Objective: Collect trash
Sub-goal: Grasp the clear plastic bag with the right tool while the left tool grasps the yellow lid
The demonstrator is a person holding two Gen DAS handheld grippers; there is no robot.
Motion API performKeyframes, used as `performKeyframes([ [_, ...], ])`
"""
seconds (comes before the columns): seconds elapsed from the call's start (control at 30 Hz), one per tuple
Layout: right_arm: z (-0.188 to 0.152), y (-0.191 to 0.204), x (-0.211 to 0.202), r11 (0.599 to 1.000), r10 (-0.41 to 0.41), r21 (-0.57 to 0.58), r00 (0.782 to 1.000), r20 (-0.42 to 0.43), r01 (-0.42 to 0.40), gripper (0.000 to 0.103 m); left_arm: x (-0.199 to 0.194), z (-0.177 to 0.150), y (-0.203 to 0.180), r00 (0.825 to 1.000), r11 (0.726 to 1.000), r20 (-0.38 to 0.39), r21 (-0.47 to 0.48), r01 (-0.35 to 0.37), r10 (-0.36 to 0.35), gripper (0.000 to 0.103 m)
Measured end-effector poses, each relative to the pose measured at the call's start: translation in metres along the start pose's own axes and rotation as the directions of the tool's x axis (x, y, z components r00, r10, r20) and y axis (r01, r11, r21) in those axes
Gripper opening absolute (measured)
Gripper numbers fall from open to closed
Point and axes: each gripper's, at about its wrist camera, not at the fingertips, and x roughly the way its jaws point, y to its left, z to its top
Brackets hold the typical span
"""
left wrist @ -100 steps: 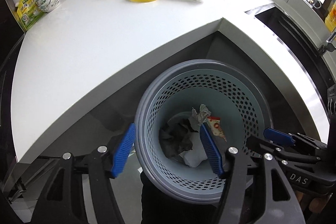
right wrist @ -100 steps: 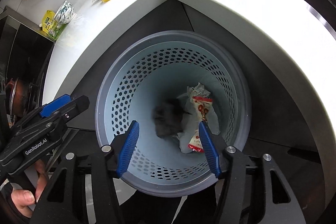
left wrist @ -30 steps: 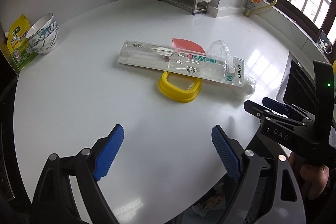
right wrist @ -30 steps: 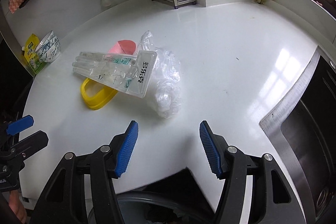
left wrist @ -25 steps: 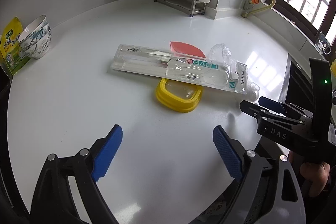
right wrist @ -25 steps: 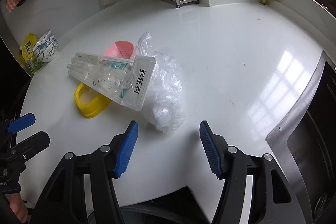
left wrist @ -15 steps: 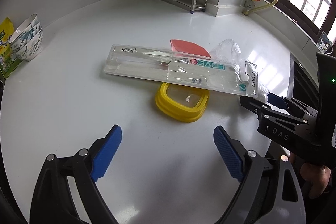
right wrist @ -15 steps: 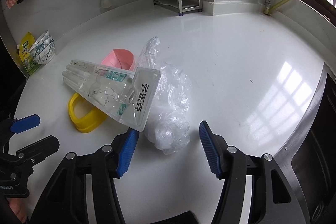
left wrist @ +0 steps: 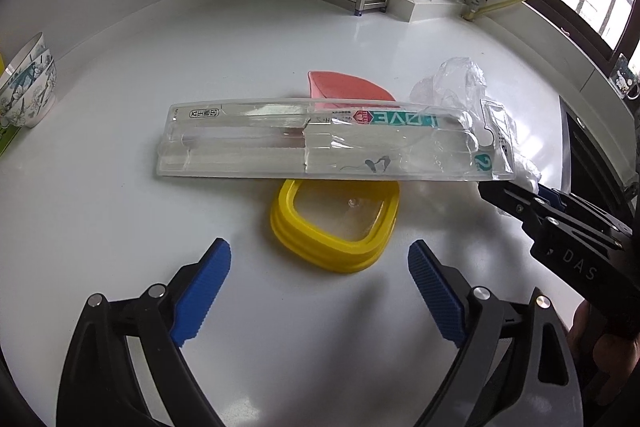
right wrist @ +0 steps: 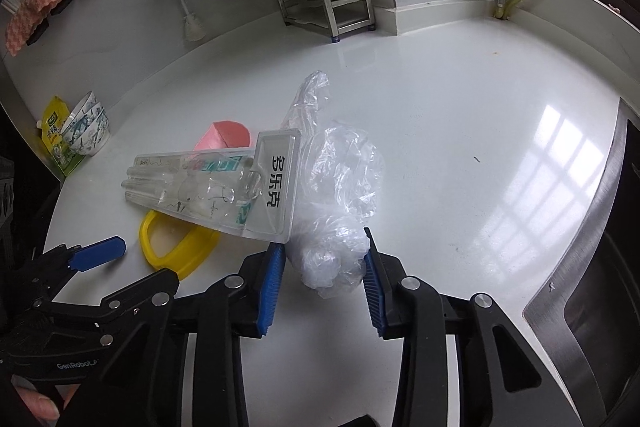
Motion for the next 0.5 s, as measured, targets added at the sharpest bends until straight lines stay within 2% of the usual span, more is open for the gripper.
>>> performKeyframes([
  [0.27, 0.001, -0.014, 0.0, 0.998, -0.006, 0.068, 1.0, 0.002, 0.006, 0.035, 0.014, 0.01, -0.008, 0.999, 0.999, 0.006, 0.025, -0.041, 0.04, 0.088],
  [0.37, 0.001, -0.015, 0.0, 0.997, -0.009, 0.072, 1.0, 0.001, 0.009, 0.035, 0.013, 0.009, -0.013, 0.998, 0.997, 0.022, 0.052, -0.063, 0.062, 0.078],
  [0.4, 0.001, -0.015, -0.001, 0.997, -0.011, 0.072, 1.0, 0.002, 0.01, 0.035, 0.012, 0.009, -0.015, 0.997, 0.996, 0.027, 0.063, -0.069, 0.067, 0.069],
  [0.5, 0.001, -0.017, -0.001, 0.997, -0.011, 0.08, 1.0, 0.004, 0.011, 0.035, 0.011, 0.008, -0.016, 0.998, 0.996, 0.024, 0.062, -0.062, 0.061, 0.069],
])
